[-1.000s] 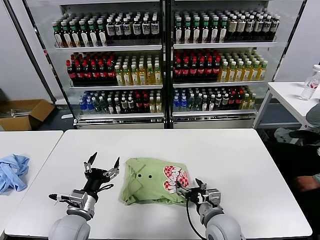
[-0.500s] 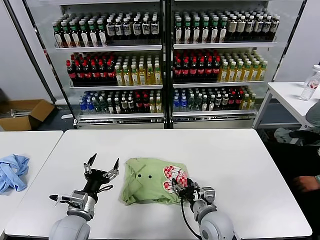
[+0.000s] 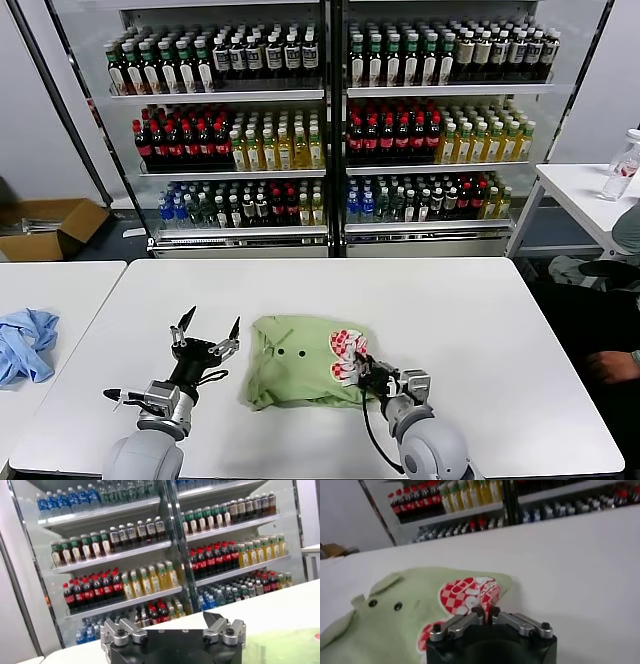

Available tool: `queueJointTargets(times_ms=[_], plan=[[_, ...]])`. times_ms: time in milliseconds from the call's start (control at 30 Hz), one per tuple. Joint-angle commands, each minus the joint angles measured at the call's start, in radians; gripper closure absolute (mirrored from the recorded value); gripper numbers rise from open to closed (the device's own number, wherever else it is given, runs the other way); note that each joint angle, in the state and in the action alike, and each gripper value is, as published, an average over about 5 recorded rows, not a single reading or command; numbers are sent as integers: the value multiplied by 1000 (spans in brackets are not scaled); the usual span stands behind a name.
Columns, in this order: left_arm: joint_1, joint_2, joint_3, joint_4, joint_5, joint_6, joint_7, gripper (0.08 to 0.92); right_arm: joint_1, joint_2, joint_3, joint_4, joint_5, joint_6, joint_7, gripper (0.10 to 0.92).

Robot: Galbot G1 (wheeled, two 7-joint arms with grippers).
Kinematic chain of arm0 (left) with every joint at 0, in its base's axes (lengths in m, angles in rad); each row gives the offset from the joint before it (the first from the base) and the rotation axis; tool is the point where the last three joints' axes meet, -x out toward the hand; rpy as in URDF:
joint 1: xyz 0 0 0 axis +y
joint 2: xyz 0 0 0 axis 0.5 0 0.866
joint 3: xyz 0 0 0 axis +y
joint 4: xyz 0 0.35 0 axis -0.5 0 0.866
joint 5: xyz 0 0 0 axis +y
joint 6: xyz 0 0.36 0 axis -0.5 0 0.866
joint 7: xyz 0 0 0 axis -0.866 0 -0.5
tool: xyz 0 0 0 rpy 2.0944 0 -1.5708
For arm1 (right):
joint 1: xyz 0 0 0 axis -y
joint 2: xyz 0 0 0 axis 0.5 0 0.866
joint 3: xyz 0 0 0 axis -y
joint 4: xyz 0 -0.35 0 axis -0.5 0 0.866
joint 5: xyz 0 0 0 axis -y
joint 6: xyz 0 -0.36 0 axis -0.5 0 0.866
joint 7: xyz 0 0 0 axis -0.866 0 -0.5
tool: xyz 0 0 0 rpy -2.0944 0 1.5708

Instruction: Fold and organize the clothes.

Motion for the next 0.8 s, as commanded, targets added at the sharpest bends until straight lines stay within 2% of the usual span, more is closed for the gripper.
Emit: queueJointTargets(times_ms=[33,333,433,667,800], plan=[[-8,0,2,25,36,-97,12,177,4,-57,96,46,-105,55,-13,880],[-18,-15,30,46,60,-132,19,177,-107,-83,155,56,-204,65,12,891],[-18,-17,37,49,63,-135,19,177,-119,-69,143,83,-226,105,-4,861],[-26,-11,29,47,58,-130,15,177,-84,-90,194,139,-286,144,-52,670],[-39,-13,30,51,57,-126,15,177,-32,-103,232,120,-293,166,-65,549]])
